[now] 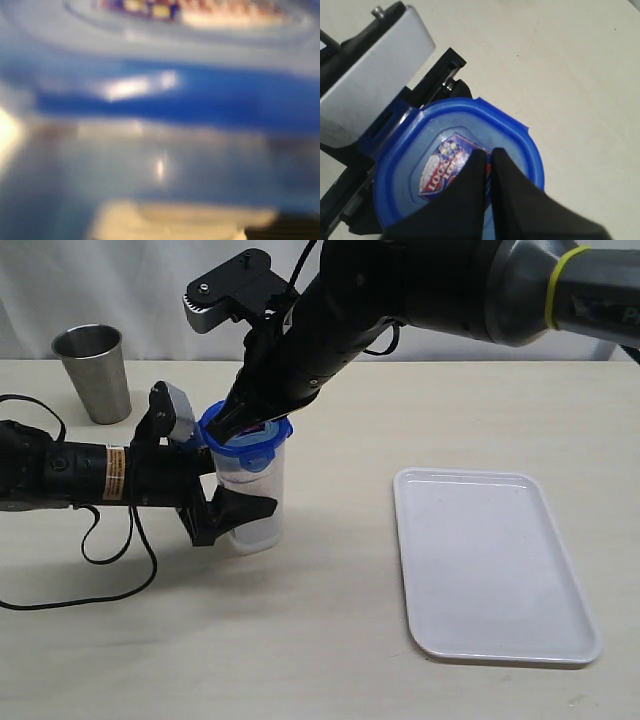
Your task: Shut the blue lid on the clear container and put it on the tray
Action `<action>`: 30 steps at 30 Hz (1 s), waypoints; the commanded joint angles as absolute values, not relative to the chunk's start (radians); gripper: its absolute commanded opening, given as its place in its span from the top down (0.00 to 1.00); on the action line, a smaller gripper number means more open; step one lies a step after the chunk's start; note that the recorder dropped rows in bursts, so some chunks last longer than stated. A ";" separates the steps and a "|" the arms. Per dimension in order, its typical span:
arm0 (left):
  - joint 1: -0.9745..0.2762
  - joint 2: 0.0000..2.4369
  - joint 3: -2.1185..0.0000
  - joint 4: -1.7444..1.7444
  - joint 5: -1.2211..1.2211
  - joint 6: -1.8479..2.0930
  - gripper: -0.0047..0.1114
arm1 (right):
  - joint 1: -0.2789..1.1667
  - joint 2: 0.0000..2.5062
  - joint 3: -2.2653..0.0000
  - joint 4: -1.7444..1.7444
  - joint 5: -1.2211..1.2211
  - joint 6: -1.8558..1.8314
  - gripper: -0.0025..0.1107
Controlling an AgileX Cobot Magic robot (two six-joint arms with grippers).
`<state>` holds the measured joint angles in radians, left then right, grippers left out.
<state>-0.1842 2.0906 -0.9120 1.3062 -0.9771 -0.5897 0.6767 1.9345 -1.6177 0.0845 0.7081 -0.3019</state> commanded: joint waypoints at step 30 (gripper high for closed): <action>-0.187 2.138 -0.911 1.269 -0.987 -0.475 0.96 | 0.672 1.961 -1.605 0.071 0.814 -0.288 0.94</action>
